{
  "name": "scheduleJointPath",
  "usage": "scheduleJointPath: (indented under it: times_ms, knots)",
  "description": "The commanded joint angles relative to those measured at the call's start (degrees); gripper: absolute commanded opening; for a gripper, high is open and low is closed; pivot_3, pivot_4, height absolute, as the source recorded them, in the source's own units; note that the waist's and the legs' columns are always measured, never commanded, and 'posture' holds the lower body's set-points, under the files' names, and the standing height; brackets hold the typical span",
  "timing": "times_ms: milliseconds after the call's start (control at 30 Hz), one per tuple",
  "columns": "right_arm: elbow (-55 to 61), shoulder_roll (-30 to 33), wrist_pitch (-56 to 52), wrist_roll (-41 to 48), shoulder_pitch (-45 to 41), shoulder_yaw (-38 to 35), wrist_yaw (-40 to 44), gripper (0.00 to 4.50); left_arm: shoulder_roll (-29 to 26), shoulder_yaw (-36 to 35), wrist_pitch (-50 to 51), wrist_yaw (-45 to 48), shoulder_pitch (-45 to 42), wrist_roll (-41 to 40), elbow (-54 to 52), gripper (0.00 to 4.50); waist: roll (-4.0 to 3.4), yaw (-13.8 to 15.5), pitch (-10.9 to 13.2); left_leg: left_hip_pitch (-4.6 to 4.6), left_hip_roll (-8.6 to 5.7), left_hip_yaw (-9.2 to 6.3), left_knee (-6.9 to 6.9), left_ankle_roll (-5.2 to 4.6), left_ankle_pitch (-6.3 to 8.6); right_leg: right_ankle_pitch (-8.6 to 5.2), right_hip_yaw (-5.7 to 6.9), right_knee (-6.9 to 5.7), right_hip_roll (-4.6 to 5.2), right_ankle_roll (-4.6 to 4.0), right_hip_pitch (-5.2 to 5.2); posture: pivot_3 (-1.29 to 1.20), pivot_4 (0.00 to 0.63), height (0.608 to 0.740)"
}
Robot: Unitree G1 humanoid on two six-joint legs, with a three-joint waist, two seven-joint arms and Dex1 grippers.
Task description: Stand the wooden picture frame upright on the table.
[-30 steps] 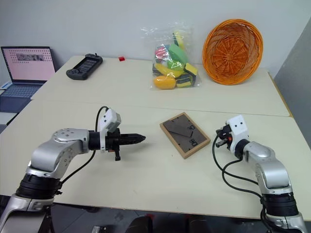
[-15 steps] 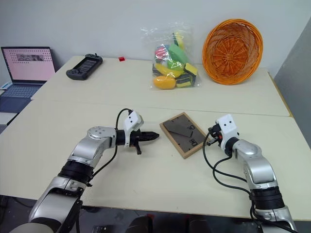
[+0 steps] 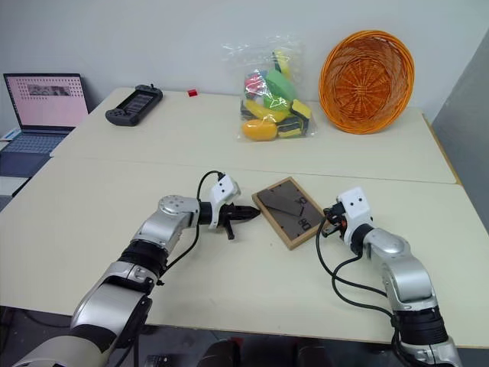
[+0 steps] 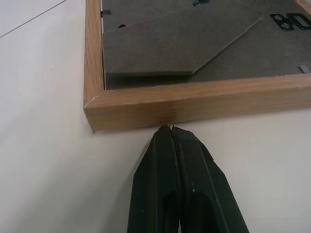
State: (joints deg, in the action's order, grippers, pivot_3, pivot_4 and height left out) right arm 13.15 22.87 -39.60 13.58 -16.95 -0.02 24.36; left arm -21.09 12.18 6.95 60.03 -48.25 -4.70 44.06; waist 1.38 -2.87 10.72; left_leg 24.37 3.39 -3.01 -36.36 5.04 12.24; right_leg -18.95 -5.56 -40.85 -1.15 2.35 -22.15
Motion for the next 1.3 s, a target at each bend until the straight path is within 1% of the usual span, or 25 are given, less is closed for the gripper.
scheduleJointPath:
  times_ms: [33,233,333,400,500,567,667,833,933,1133,1300]
  knots:
    - [3.6,-1.75,-1.75,1.43,0.24,-0.45,-1.32,0.03,1.64,-0.52,-2.42,-0.68,-2.77,1.0,2.3,0.0,0.0,0.01,0.0,0.0,0.0,0.0,0.0,0.0,0.0,0.0,0.0,-0.01,0.0,0.0,0.0,0.0,0.15,0.74]
    - [4.49,-3.82,-2.92,1.62,0.59,0.61,-2.56,0.03,2.11,-1.22,-3.92,-0.32,-4.38,1.59,4.82,0.0,0.0,-0.01,0.0,0.01,-0.01,-0.02,-0.02,-0.01,0.0,0.0,0.01,-0.01,0.0,0.0,0.0,0.0,0.15,0.74]
    - [3.16,-1.93,-0.29,-1.17,0.42,1.91,-2.17,0.03,1.84,-1.53,-4.4,-0.29,-4.81,1.79,5.65,0.0,0.0,-0.04,0.0,0.01,-0.01,-0.02,-0.02,-0.01,0.0,0.0,0.0,0.0,0.0,0.0,0.0,0.0,0.15,0.74]
    - [0.84,0.68,1.46,-1.91,-1.64,0.25,-1.19,0.03,1.61,-1.65,-4.49,-0.03,-4.76,1.81,5.62,0.0,0.0,-0.04,0.0,0.01,-0.02,-0.02,-0.02,-0.01,0.0,0.0,0.01,0.0,0.0,0.0,0.0,0.0,0.15,0.74]
    - [-3.08,1.1,-0.12,2.0,-6.34,-6.56,-2.08,0.03,1.32,-1.68,-4.54,0.33,-4.27,1.91,5.18,0.0,0.0,-0.03,0.0,0.02,-0.04,-0.02,-0.03,-0.01,0.0,0.0,0.0,0.0,0.01,0.0,0.0,0.0,0.15,0.74]
    - [-6.48,4.56,2.51,-0.15,-7.55,-6.02,-0.27,0.03,1.06,-1.7,-4.64,0.57,-3.64,2.0,4.68,0.0,0.0,-0.05,0.0,0.03,-0.04,-0.02,-0.03,-0.02,-0.01,0.0,-0.01,-0.02,0.01,0.0,-0.01,0.0,0.15,0.74]
    - [-10.82,5.7,6.1,-2.58,-5.64,-2.77,1.09,0.03,1.09,-1.87,-4.64,0.5,-3.55,2.11,4.69,0.0,0.02,-0.05,-0.01,0.03,-0.04,-0.04,-0.02,-0.02,-0.01,0.0,0.02,-0.01,0.01,0.0,0.0,0.0,0.15,0.74]
    - [-11.37,2.93,9.61,-4.62,-1.16,1.68,1.34,0.03,1.38,-2.2,-4.44,0.33,-3.84,2.2,4.49,0.0,0.02,-0.34,-0.01,0.05,-0.04,-0.04,0.01,-0.02,-0.01,0.0,0.0,-0.02,0.0,0.0,-0.03,0.0,0.15,0.74]
    - [-10.82,1.05,9.96,-4.76,-0.18,2.43,0.69,0.03,1.47,-2.35,-4.3,0.34,-4.25,2.15,4.43,0.0,0.02,-0.5,-0.01,0.03,-0.04,-0.01,-0.06,-0.03,-0.01,0.0,-0.02,-0.01,0.02,0.0,0.0,0.0,0.15,0.74]
    - [-7.49,-2.25,7.8,-4.26,-0.65,2.43,-0.06,0.03,1.76,-2.24,-4.58,0.63,-5.17,2.28,5.04,0.0,0.02,-0.61,-0.01,-0.02,0.01,-0.02,-0.07,-0.06,-0.04,0.0,-0.01,-0.09,-0.05,0.0,0.01,0.0,0.15,0.74]
    - [-0.63,-4.11,3.49,-3.43,-1.29,2.62,-0.87,0.03,2.57,-2.13,-6.12,0.1,-6.94,3.05,8.22,0.0,0.01,-0.44,-0.01,0.01,0.0,-0.03,-0.06,-0.06,-0.04,0.0,-0.01,-0.08,-0.05,0.0,-0.01,0.0,0.15,0.74]
